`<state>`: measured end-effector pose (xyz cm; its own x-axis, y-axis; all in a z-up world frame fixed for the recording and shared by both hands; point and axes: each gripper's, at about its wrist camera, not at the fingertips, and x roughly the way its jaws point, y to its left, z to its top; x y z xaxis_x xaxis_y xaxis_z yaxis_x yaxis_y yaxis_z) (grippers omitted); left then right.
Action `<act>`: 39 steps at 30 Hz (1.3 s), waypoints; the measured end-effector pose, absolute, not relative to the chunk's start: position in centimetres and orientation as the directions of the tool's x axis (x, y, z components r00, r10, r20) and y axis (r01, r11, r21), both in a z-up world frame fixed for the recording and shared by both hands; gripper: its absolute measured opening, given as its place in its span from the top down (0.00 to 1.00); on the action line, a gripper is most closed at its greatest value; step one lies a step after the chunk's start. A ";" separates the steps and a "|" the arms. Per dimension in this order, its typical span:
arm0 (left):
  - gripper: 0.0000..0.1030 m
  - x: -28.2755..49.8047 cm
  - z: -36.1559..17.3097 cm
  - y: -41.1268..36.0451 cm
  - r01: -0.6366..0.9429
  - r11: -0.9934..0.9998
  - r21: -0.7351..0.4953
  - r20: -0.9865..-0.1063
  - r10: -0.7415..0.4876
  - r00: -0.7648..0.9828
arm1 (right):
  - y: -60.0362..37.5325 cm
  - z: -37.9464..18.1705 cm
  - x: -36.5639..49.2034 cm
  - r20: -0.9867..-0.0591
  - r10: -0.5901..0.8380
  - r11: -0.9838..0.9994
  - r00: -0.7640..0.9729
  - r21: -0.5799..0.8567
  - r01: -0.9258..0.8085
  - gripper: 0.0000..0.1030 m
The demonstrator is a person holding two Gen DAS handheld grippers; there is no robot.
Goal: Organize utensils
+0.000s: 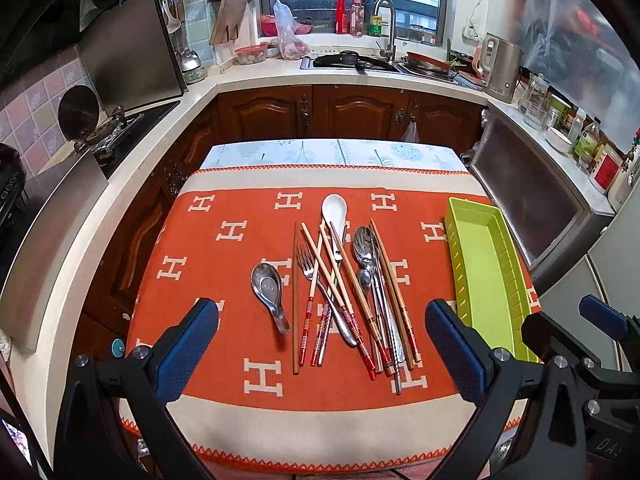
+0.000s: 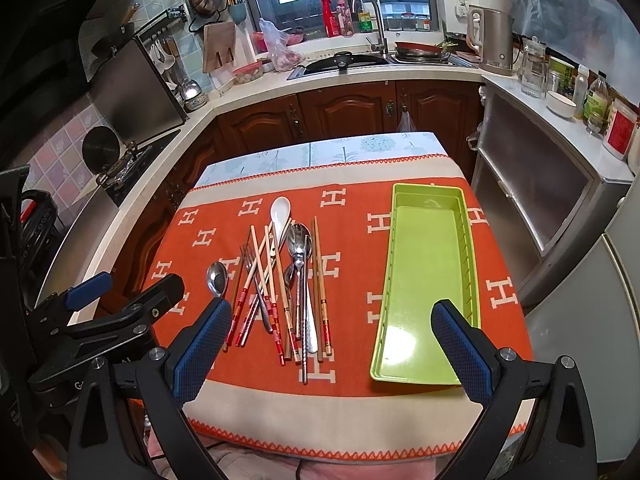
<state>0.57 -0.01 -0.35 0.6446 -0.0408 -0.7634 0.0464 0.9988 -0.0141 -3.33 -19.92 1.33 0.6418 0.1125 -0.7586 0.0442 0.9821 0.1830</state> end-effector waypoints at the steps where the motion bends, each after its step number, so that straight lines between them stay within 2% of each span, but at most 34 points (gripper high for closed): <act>1: 0.01 0.6 -0.3 0.0 0.046 0.999 -0.015 -0.764 -0.041 0.644 | -20.0 1.4 -3.3 -0.758 0.113 0.982 0.642 0.184 0.045 0.01; 34: 0.01 0.7 -0.8 1.2 0.035 0.999 -0.013 -0.773 -0.032 0.634 | -18.7 0.2 -2.2 -0.773 0.144 0.978 0.618 0.205 0.029 0.02; 39: 0.01 1.5 -0.5 1.8 0.063 0.996 -0.063 -0.760 -0.089 0.644 | -19.0 -0.3 -0.8 -0.779 0.183 0.971 0.600 0.238 0.013 0.02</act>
